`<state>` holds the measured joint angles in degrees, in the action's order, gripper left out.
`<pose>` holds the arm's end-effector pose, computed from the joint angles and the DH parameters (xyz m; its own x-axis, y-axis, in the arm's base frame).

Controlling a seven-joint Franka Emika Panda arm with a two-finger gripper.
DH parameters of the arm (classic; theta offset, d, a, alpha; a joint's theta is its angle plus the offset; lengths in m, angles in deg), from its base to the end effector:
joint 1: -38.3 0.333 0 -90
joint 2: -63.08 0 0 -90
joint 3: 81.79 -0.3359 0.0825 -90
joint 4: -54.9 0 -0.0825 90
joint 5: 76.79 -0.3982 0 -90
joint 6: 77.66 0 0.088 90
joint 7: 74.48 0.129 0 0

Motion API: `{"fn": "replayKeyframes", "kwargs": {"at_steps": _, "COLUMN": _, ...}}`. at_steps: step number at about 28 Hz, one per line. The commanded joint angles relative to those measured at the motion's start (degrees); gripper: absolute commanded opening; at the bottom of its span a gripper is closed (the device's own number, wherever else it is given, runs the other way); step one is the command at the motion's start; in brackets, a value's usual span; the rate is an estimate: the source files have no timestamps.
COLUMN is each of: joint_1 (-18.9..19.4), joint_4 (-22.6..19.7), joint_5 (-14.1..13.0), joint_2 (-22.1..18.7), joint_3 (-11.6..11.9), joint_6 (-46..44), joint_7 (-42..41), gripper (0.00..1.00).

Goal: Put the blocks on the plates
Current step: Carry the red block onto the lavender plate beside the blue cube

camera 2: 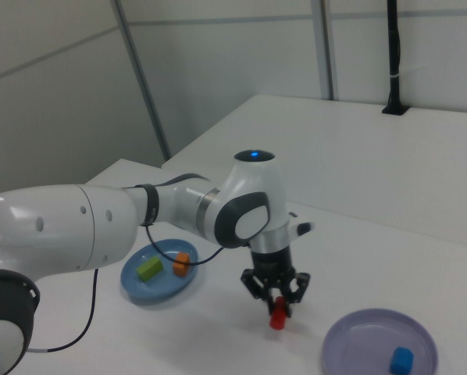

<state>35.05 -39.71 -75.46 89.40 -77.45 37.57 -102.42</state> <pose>0.6761 -0.0868 0.3274 0.9256 0.3614 -0.1121 0.3638 -0.9315 0.0010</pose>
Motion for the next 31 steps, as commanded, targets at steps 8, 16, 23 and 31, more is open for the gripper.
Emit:
{"fn": "replayKeyframes", "kwargs": {"at_steps": 8, "joint_1": -10.28, "joint_4": 4.79, "joint_5": 0.42, "joint_2": 0.92, "joint_3": 0.40, "joint_6": 3.06, "joint_7": -4.85, "gripper": 0.00}}
{"fn": "replayKeyframes", "kwargs": {"at_steps": 16, "joint_1": -13.27, "joint_4": 4.79, "joint_5": 0.51, "joint_2": 4.00, "joint_3": 0.49, "joint_6": 10.98, "joint_7": -4.67, "gripper": 0.00}}
{"fn": "replayKeyframes", "kwargs": {"at_steps": 23, "joint_1": -14.50, "joint_4": 4.79, "joint_5": 0.42, "joint_2": 4.71, "joint_3": 0.40, "joint_6": 11.16, "joint_7": -4.67, "gripper": 0.12}}
{"fn": "replayKeyframes", "kwargs": {"at_steps": 31, "joint_1": -14.59, "joint_4": 4.53, "joint_5": 0.42, "joint_2": 4.71, "joint_3": 0.49, "joint_6": 11.16, "joint_7": -4.14, "gripper": 0.81}}
